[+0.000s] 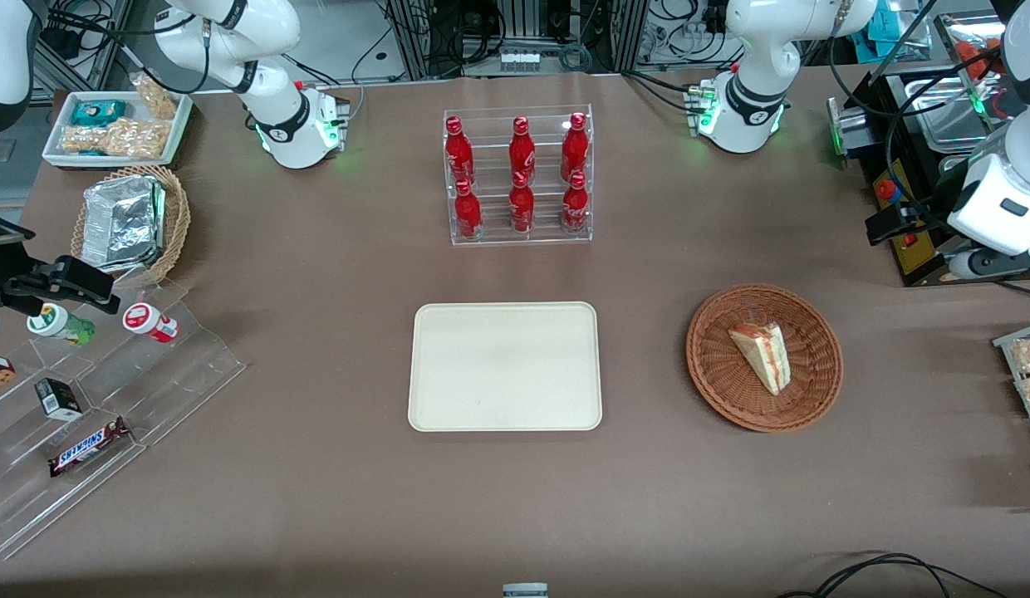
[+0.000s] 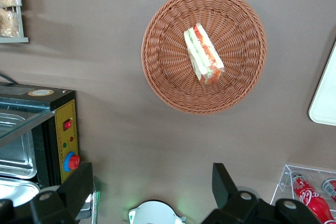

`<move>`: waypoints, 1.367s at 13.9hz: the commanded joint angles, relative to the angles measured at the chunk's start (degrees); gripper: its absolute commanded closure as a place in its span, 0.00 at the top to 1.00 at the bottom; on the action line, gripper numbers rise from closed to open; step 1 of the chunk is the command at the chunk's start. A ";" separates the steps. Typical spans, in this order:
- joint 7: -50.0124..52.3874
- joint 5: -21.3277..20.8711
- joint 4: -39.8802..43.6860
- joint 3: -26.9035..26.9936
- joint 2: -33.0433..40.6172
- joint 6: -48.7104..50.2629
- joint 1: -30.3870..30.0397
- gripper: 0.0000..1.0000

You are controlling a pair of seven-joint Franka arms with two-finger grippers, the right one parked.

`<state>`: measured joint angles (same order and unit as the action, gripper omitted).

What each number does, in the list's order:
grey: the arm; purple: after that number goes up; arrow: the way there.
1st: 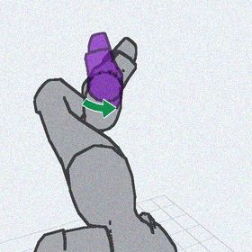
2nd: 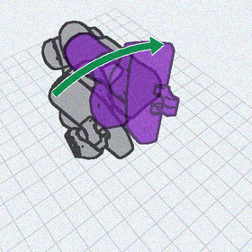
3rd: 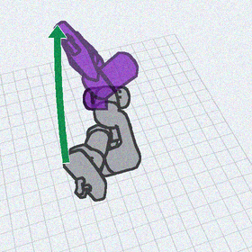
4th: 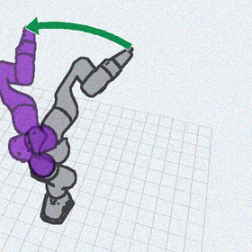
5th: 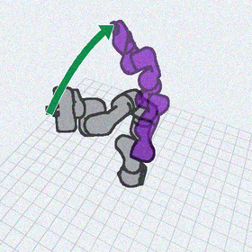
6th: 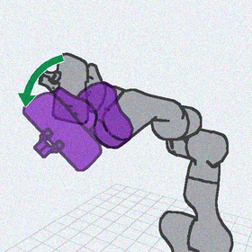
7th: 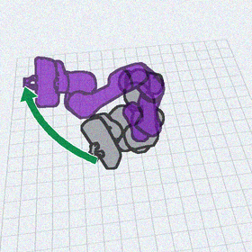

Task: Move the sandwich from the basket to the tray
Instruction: 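Move the left gripper down over the sandwich in the wicker basket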

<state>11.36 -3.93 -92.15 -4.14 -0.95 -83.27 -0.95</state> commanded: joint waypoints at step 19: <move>26.43 1.03 -10.05 -0.35 -16.97 -25.26 2.36 1.00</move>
<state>36.29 -3.24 -99.95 -4.67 -17.81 -105.52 1.17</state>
